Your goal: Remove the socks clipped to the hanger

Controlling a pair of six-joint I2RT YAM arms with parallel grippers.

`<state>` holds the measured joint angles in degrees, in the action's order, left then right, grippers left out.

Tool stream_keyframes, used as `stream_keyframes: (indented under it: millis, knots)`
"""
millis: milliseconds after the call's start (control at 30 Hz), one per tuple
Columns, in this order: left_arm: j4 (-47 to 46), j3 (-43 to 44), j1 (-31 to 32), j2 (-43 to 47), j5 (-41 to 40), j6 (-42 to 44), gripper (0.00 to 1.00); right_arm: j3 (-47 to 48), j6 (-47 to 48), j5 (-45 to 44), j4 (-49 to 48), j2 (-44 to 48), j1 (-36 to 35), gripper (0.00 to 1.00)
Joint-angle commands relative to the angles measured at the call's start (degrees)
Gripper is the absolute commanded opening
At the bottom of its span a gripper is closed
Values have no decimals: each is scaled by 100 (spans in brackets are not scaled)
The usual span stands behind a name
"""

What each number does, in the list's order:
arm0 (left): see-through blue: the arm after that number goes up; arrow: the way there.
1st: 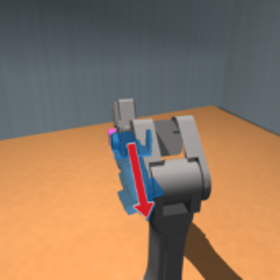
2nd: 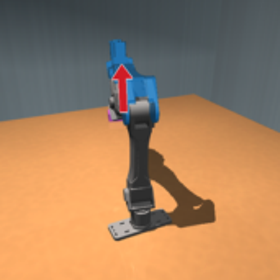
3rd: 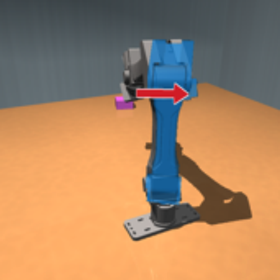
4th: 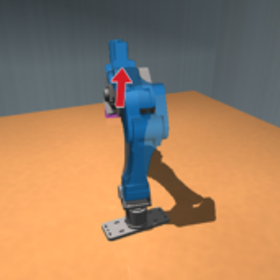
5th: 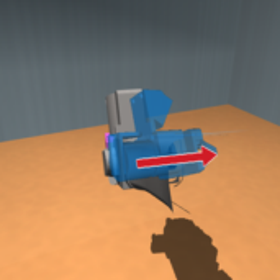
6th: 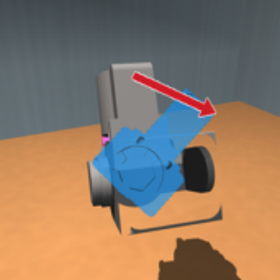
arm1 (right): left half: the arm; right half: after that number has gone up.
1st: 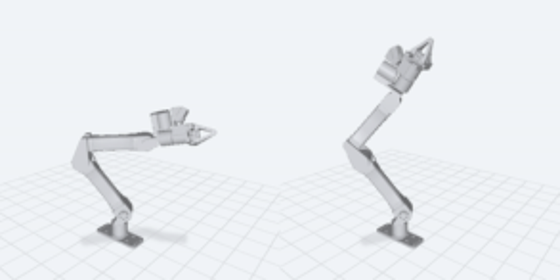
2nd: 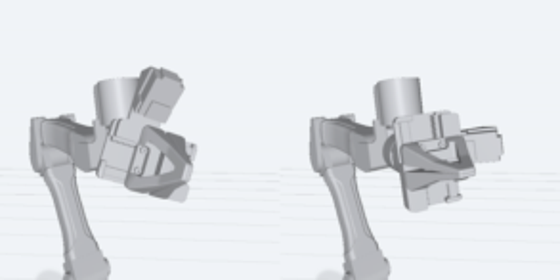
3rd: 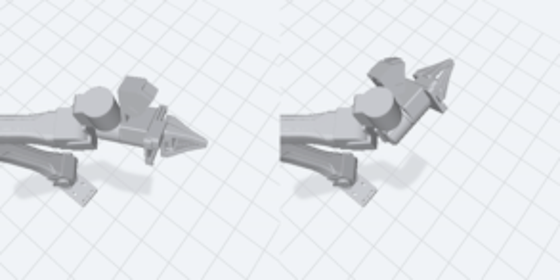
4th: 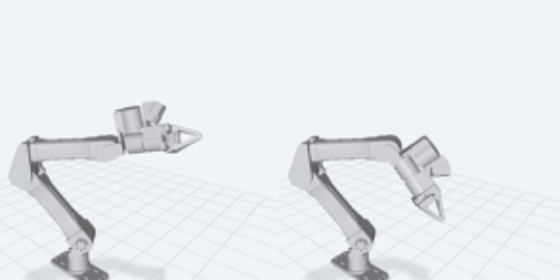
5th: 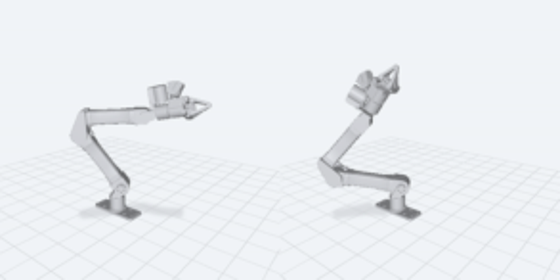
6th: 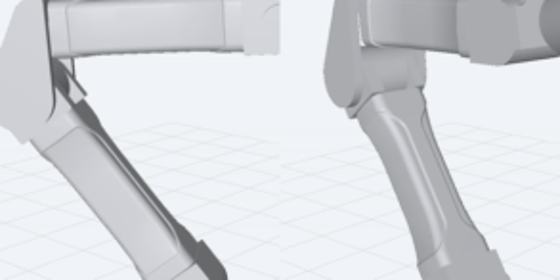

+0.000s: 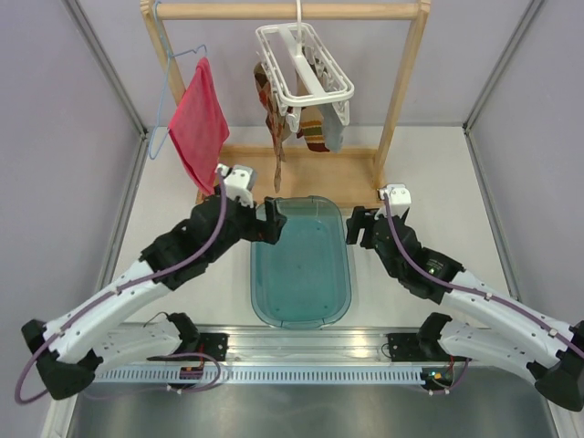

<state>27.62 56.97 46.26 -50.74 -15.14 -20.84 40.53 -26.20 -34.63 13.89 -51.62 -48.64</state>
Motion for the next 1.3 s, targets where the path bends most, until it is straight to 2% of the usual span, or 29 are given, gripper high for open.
stream_keyframes:
  millis: [0, 100, 267, 567, 700, 800, 1000, 1067, 1100, 1167, 1200, 1267]
  knots:
    - [-720, 455, 645, -689, -1166, 63, 100, 113, -26, -201, -53, 230, -14, 83]
    - [-1413, 692, 989, -1059, -1430, 150, 100, 51, -35, -289, -44, 397, -22, 85]
    - [-2295, 1307, 1464, -2219, -2186, 449, 100, 77, -9, -351, -44, 424, -14, 86]
    - [-3314, 2564, 1474, -3704, -2678, 958, 100, 60, 18, -422, -35, 389, 57, 87]
    - [-3780, 2863, 1474, -4092, -3213, 1406, 100, 7, 53, -395, -35, 503, 101, 88]
    - [-3939, 3126, 1465, -4460, -3574, 1652, 100, -28, 79, -343, -36, 599, 127, 89]
    - [-3948, 3539, 1342, -4936, -3803, 1724, 99, -98, 159, -299, -36, 802, 162, 89]
    - [-3957, 3628, 1298, -5103, -3909, 1741, 95, -142, 211, -290, -35, 846, 180, 89]
    - [-3957, 3698, 1272, -5147, -3979, 1750, 87, -168, 220, -290, -35, 872, 188, 89]
    - [-3966, 3725, 1219, -5218, -3945, 1733, 79, -212, 238, -281, -35, 960, 206, 90]
    - [-3992, 3734, 1210, -5227, -3936, 1750, 62, -221, 246, -272, -35, 995, 215, 90]
    - [-4062, 3751, 1184, -5279, -3953, 1803, 45, -248, 264, -281, -35, 1022, 232, 91]
